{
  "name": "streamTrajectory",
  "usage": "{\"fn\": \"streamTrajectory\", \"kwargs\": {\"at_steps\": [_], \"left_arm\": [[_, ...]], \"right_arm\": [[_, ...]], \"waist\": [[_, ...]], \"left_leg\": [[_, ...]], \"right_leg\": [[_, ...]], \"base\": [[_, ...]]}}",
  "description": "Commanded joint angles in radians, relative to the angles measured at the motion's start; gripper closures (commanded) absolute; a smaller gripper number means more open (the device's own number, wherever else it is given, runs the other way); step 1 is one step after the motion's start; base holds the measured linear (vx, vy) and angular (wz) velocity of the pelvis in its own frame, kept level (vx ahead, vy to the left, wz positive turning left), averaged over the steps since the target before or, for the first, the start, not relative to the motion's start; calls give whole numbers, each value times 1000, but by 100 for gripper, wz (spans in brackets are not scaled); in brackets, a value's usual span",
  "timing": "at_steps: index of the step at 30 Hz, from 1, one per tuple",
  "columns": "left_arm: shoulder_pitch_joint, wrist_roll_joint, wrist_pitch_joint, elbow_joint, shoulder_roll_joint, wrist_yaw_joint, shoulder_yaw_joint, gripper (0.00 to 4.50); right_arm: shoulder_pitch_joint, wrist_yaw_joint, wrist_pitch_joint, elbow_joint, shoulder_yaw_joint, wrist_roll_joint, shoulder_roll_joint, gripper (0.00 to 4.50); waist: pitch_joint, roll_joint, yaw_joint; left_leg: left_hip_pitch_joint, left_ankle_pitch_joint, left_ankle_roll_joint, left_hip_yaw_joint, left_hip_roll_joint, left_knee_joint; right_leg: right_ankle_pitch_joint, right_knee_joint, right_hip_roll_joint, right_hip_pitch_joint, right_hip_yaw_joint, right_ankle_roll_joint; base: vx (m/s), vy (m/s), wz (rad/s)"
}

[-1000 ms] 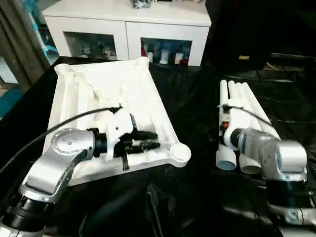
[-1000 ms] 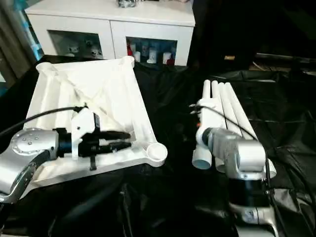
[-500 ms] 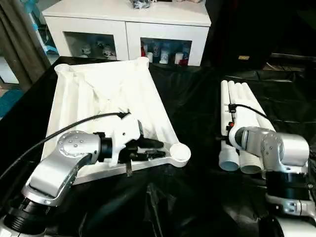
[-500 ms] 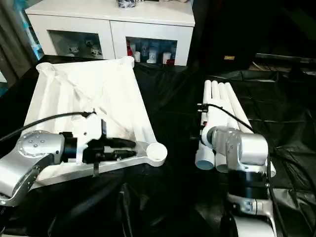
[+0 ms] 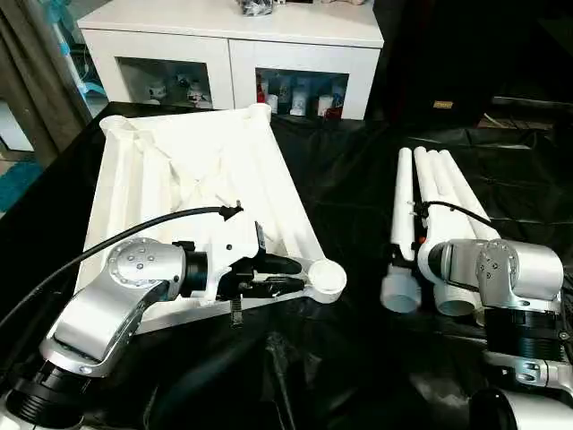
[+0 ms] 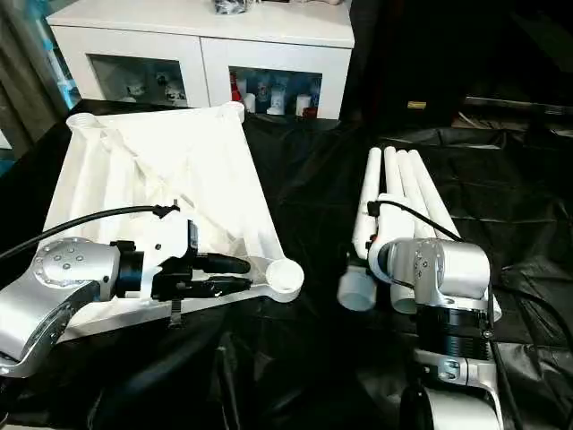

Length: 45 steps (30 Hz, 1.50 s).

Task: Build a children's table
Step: Pick table leg

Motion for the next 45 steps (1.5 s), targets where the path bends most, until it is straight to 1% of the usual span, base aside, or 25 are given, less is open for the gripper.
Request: {"fn": "streamTrajectory", "kwargs": {"at_steps": [1,4,6,14,15,22,23,26,27,30,31,32,33,34,35,36,37,38,39,40,41,42,43,44,45], "left_arm": [[-3,-10,9,-25,11,-7,-13,336],[-4,-9,28,-33,29,-27,-33,336],[-4,-1,25,-35,35,-31,-40,309],[-7,41,0,-26,43,-16,-59,262],[-7,46,2,-26,44,-10,-60,244],[-14,61,-1,-12,41,12,-63,200],[-15,61,-4,-8,36,17,-59,181],[-19,66,-36,12,13,43,-39,170],[-19,66,-36,12,13,43,-39,144],[-33,48,-41,34,-22,76,-11,138],[-62,19,-19,52,-65,110,16,124],[-79,13,-5,67,-88,135,29,112],[-90,12,1,77,-101,151,36,104],[-99,9,10,89,-111,163,41,99],[-117,4,30,115,-134,190,54,99],[-141,-3,57,150,-163,225,72,80],[-166,-27,87,186,-199,257,99,67],[-187,-49,112,217,-229,283,123,60],[-225,-122,182,265,-283,311,177,56],[-236,-145,203,280,-299,319,193,42],[-253,-174,218,301,-323,329,214,29],[-288,-251,257,335,-373,344,263,19],[-310,-301,279,355,-406,354,294,19],[-343,-366,309,386,-448,367,334,13],[-348,-371,313,389,-453,371,338,7]], "right_arm": [[-8,2,21,7,0,8,-11,45],[-3,9,34,7,5,9,-12,70],[-2,12,36,7,5,8,-12,88],[-3,14,22,30,-4,-1,-16,159],[-3,12,21,32,-10,-3,-15,176],[0,9,7,58,-18,-10,-16,224],[0,9,3,65,-19,-11,-16,240],[-5,4,-12,77,-31,-12,-12,251],[-5,4,-12,77,-31,-12,-12,256],[-9,-1,-38,81,-50,-8,-2,257],[-7,15,-96,73,-56,5,2,259],[-5,31,-135,66,-65,19,7,259],[-4,41,-159,63,-71,28,11,259],[2,60,-199,54,-72,36,13,259],[14,100,-278,37,-72,52,17,259],[29,154,-375,14,-68,71,20,259],[39,200,-402,-5,-66,92,18,259],[46,237,-413,-19,-65,109,16,259],[51,318,-393,-47,-95,177,24,259],[52,342,-386,-55,-105,198,26,260],[55,381,-368,-72,-120,236,28,261],[70,465,-363,-110,-129,295,22,261],[82,518,-364,-136,-131,331,17,261],[100,589,-365,-173,-132,378,8,261],[104,597,-373,-174,-128,385,5,261]], "waist": [[-56,-5,2],[-57,-5,3],[-55,-5,2],[-56,-7,3],[-57,-7,3],[-57,-8,3],[-57,-7,3],[-56,-7,2],[-55,-7,2],[-57,-6,3],[-57,-5,3],[-60,-5,5],[-61,-7,5],[-60,-8,5],[-61,-5,6],[-63,-7,8],[-63,-7,8],[-62,-8,6],[-64,-10,8],[-64,-11,11],[-65,-13,14],[-65,-18,15],[-66,-16,20],[-66,-19,25],[-65,-22,29]], "left_leg": [[2,4,-31,-11,50,-82],[2,12,-30,-11,50,-82],[2,12,-30,-10,49,-82],[2,16,-30,-10,50,-82],[2,20,-30,-9,50,-81],[2,17,-27,-9,50,-80],[2,17,-28,-9,50,-80],[2,10,-28,-8,50,-80],[2,5,-28,-9,50,-81],[3,-1,-32,-8,51,-81],[3,-5,-35,-8,51,-80],[7,-10,-35,-4,52,-77],[1,8,-26,-8,51,-78],[-2,10,-22,-7,51,-78],[0,8,-19,-7,52,-76],[0,-5,-8,-4,53,-72],[0,-5,-8,-4,53,-72],[-3,2,5,-4,52,-72],[-1,8,19,-2,49,-69],[-3,12,39,-5,50,-68],[-4,22,47,-8,52,-69],[-6,17,60,-3,47,-65],[-2,12,69,-5,52,-65],[-7,30,88,-3,50,-62],[-8,40,102,-7,55,-63]], "right_leg": [[30,-55,-67,49,42,-213],[41,-54,-66,50,42,-214],[35,-54,-66,49,42,-210],[37,-54,-67,49,42,-211],[44,-54,-67,50,42,-213],[37,-53,-67,50,41,-217],[37,-53,-67,50,42,-218],[33,-55,-67,49,42,-219],[25,-56,-67,49,42,-218],[24,-56,-68,49,42,-219],[26,-56,-68,50,42,-224],[41,-56,-69,47,43,-235],[66,-53,-69,54,42,-239],[70,-52,-69,55,42,-239],[74,-52,-70,53,42,-241],[85,-52,-73,55,43,-244],[85,-52,-73,55,43,-244],[102,-52,-71,57,43,-251],[126,-49,-69,59,43,-269],[133,-50,-70,60,41,-288],[133,-50,-73,60,40,-289],[131,-48,-71,62,40,-300],[128,-51,-75,59,40,-307],[141,-49,-73,62,39,-319],[144,-50,-76,60,39,-322]], "base": [[0,0,0],[0,0,0],[0,0,0],[0,0,0],[0,0,0],[0,0,0],[0,0,0],[0,0,0],[0,0,0],[0,0,0],[0,0,0],[0,0,0],[0,0,0],[0,0,0],[0,0,0],[0,0,0],[0,0,0],[0,0,0],[0,0,0],[0,0,0],[0,0,0],[0,0,0],[0,0,0],[0,0,0],[0,0,0]]}}
